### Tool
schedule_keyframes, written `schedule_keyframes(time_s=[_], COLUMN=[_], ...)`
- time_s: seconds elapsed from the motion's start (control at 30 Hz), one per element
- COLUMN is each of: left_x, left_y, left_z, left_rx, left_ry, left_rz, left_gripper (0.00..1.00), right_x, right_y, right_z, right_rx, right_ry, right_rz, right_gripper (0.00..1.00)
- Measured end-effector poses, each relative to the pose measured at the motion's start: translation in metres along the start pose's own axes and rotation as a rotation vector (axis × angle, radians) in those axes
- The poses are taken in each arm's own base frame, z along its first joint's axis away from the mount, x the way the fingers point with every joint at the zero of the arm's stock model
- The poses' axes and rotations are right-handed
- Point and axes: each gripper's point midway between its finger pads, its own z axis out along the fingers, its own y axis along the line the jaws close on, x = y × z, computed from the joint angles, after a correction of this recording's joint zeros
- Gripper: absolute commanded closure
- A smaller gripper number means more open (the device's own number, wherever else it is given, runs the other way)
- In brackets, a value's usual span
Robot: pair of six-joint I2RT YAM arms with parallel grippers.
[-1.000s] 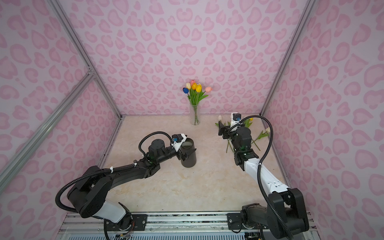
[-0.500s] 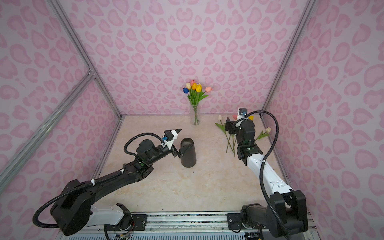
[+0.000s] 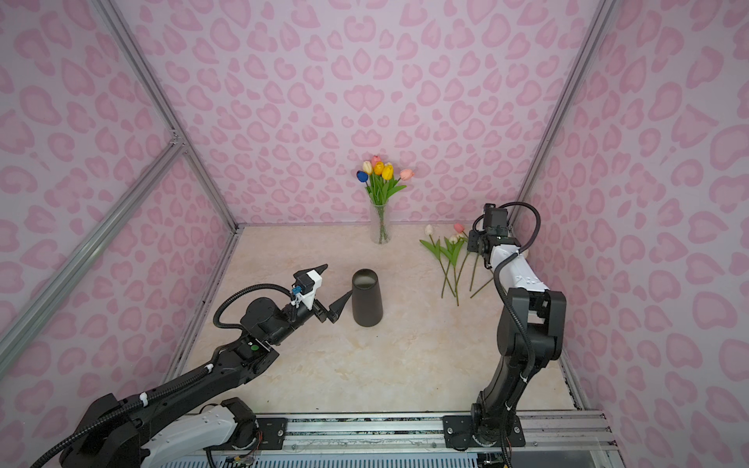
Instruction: Arrange the flowers into the vase
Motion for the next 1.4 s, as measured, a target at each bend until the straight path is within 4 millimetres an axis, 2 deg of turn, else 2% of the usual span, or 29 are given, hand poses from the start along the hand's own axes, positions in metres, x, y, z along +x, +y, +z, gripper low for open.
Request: schedule_keyframes(time_s=[0.17, 0.27, 0.33, 0.43, 0.8, 0.97, 1.23, 1.4], left_x=[0.021, 0.029, 0.034, 0.040, 0.045, 0.042, 0.038, 0.037], left_y=[0.002, 0.003, 0.004, 0.003, 0.004, 0.004, 0.004, 0.005], left_z=[-0.006, -0.007, -0.008, -0.006, 0.004, 0.004, 0.003, 0.003], left_rx=[-0.027, -0.037, -0.046, -0.044, -0.039, -0.037, -0.039, -0.043], left_ry=[0.057, 0.079, 0.095, 0.116, 0.137, 0.131, 0.121, 0.118], left_rz=[-0.006, -0.008, -0.009, -0.011, -0.011, -0.010, -0.009, -0.009], left_gripper=[0.02, 0.02, 0.02, 0.02, 0.02, 0.02, 0.02, 0.02], right_x=[-0.002, 0.014, 0.032, 0.052, 0.077, 0.076, 0.079, 0.067], right_y=[-0.027, -0.034, -0.033, -0.029, -0.020, -0.014, 0.004, 0.013], right_z=[0.049, 0.081, 0.102, 0.119, 0.123, 0.125, 0.115, 0.105], right_rx=[0.035, 0.032, 0.012, -0.023, -0.093, -0.122, -0.147, -0.154], right_ry=[0.116, 0.220, 0.295, 0.380, 0.454, 0.431, 0.410, 0.358], right_rz=[-0.026, -0.056, -0.077, -0.098, -0.136, -0.158, -0.229, -0.259], right_gripper=[0.60, 0.59, 0.62, 0.64, 0.78, 0.86, 0.95, 0.98])
